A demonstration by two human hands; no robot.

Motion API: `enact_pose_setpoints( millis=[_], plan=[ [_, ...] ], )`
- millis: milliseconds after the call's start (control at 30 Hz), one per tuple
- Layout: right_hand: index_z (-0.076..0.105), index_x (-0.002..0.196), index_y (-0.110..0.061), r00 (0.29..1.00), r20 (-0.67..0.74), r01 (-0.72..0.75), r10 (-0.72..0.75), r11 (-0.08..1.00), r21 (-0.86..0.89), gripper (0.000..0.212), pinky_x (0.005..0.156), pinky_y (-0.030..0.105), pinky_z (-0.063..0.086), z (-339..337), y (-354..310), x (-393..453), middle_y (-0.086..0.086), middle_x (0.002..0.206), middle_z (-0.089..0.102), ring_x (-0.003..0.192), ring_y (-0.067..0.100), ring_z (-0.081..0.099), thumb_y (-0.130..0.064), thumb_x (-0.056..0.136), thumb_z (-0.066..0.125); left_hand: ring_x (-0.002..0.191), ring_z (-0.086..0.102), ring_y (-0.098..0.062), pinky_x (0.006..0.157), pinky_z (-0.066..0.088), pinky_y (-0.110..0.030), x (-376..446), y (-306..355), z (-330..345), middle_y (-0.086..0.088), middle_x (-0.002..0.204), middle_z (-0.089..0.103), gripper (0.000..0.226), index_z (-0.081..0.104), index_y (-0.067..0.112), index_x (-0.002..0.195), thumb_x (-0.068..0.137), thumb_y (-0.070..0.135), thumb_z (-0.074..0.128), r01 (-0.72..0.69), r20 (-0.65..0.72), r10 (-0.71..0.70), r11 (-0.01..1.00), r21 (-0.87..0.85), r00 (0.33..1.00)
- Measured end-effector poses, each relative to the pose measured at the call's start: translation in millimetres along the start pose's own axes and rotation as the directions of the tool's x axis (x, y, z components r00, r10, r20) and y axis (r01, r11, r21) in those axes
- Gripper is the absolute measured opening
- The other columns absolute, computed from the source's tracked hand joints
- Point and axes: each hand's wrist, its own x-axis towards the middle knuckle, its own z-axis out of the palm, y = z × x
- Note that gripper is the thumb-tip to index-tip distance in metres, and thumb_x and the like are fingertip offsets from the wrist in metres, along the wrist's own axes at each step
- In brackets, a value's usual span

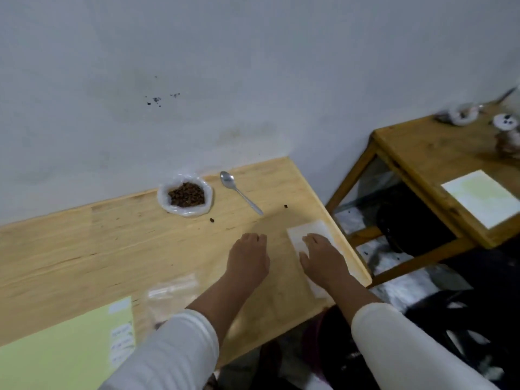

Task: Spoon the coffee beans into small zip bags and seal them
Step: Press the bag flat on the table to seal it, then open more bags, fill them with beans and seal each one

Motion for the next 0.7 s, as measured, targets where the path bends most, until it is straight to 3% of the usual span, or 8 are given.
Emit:
enact_pose_setpoints(
  millis=[200,267,400,533,633,700],
  plan=[
    [0.027,0.144,-0.008,0.999,-0.015,-0.038,0.038,0.999,0.008,0.051,0.113,0.028,0.021,12,55,4,0.007,0.151,0.029,0.139,0.019,0.026,-0.030,0.097,0.028,0.122,0.043,-0.023,0.097,0.038,-0.031,30,49,38,-0.007,0.131,0.046,0.039,0.041,0.010,0.133,0.095,0.020,0.039,0.013,0.067,-0.006,0.994,-0.109,0.998],
    [0.028,0.143,-0.008,0.999,-0.032,-0.026,0.027,0.999,0.034,0.054,0.113,0.029,0.022,19,64,8,0.006,0.150,0.029,0.138,0.020,0.027,-0.032,0.095,0.018,0.128,0.040,-0.026,0.101,0.037,-0.036,40,59,44,-0.008,0.139,0.039,0.044,0.033,0.010,0.139,0.097,0.020,0.035,0.101,0.086,-0.086,0.977,-0.188,0.993],
    [0.033,0.140,-0.007,0.996,-0.092,0.023,-0.020,0.999,0.035,0.067,0.110,0.031,0.026,32,72,12,0.010,0.144,0.037,0.132,0.024,0.036,-0.039,0.087,0.006,0.129,0.036,-0.024,0.104,0.036,-0.034,55,64,52,-0.008,0.145,0.033,0.054,0.028,0.011,0.143,0.094,0.028,0.044,0.157,0.075,-0.142,0.950,-0.269,0.987],
    [0.038,0.139,-0.005,0.999,-0.028,-0.033,0.035,0.998,0.055,0.071,0.111,0.033,0.029,44,71,13,0.013,0.142,0.043,0.131,0.025,0.041,-0.041,0.084,0.011,0.122,0.040,-0.024,0.098,0.040,-0.034,56,66,57,-0.008,0.137,0.039,0.051,0.037,0.012,0.138,0.092,0.028,0.050,0.135,0.013,-0.135,0.971,-0.197,0.991],
    [0.058,0.121,-0.007,0.998,-0.031,-0.049,0.052,0.996,0.072,0.058,0.093,0.029,0.048,38,70,13,0.010,0.119,0.064,0.109,0.022,0.061,-0.038,0.082,0.028,0.113,0.044,-0.024,0.090,0.044,-0.035,56,69,58,-0.008,0.127,0.044,0.041,0.047,0.013,0.128,0.090,0.026,0.053,0.119,-0.039,-0.126,0.981,-0.151,0.991],
    [0.060,0.118,-0.007,0.997,-0.064,-0.030,0.036,0.995,0.092,0.055,0.089,0.028,0.051,36,72,13,0.009,0.115,0.065,0.105,0.021,0.063,-0.037,0.081,0.032,0.104,0.048,-0.025,0.082,0.047,-0.036,58,69,61,-0.009,0.118,0.048,0.032,0.054,0.010,0.116,0.087,0.021,0.058,0.126,-0.081,-0.143,0.975,-0.184,0.986]
  ],
)
